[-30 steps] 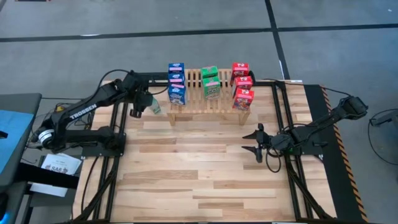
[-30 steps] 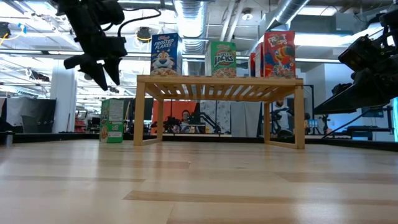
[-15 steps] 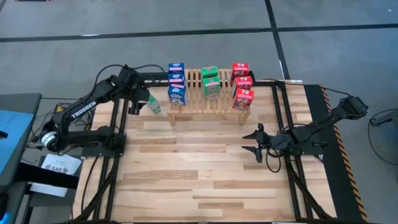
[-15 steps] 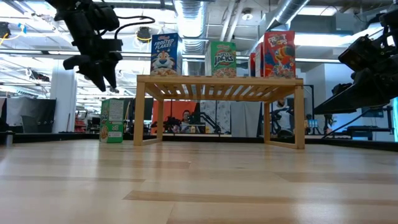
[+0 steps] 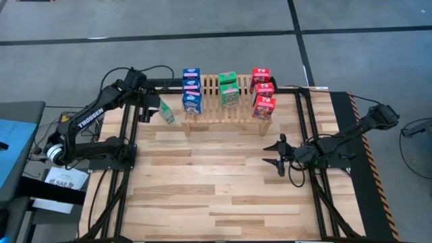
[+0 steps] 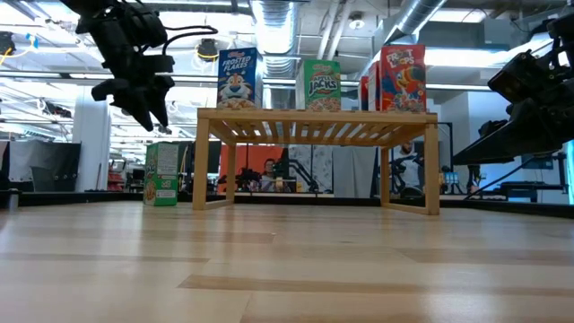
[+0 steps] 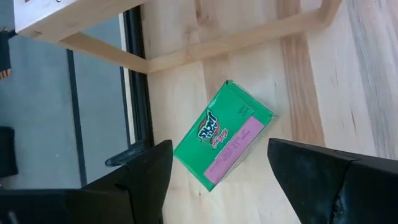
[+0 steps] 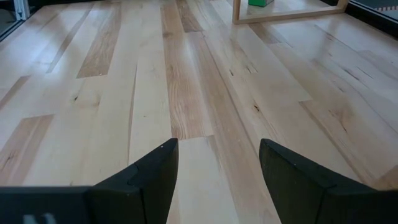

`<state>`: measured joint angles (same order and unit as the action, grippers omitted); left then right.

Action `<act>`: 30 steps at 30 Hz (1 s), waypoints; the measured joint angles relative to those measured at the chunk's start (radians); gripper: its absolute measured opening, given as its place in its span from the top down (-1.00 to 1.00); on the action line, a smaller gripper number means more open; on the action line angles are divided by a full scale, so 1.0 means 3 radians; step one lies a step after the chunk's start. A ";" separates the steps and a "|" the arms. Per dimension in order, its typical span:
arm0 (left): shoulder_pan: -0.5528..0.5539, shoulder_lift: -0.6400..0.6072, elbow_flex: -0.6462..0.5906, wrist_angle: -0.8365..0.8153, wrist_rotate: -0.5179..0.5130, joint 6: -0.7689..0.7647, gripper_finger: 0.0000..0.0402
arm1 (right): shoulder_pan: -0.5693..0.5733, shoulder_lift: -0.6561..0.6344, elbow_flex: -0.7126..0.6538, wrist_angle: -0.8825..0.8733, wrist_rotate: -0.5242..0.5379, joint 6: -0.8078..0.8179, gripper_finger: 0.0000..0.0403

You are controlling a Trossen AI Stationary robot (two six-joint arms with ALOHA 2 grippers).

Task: Stack cereal on shelf
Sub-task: Put the green cereal box on the shelf aligned with the other green cereal box

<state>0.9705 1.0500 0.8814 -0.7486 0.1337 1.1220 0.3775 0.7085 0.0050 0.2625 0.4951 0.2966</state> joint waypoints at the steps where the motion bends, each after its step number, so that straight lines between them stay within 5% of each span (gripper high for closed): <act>1: 0.0011 0.0013 0.0000 0.0014 0.0008 -0.0008 -0.29 | 0.0000 -0.0001 -0.0001 0.0000 0.0001 0.0001 -0.24; 10: 0.0010 0.0309 -0.0001 0.0077 0.0003 -0.0098 -0.48 | 0.0000 -0.0001 -0.0001 0.0000 0.0001 0.0000 -0.24; 30: 0.0017 0.0650 0.0003 0.0175 -0.0009 -0.0231 -0.48 | -0.0001 0.0000 -0.0001 -0.0001 0.0000 0.0000 -0.24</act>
<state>0.9756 1.2450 0.8822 -0.6960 0.1309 1.0527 0.3772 0.7086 0.0048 0.2623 0.4950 0.2967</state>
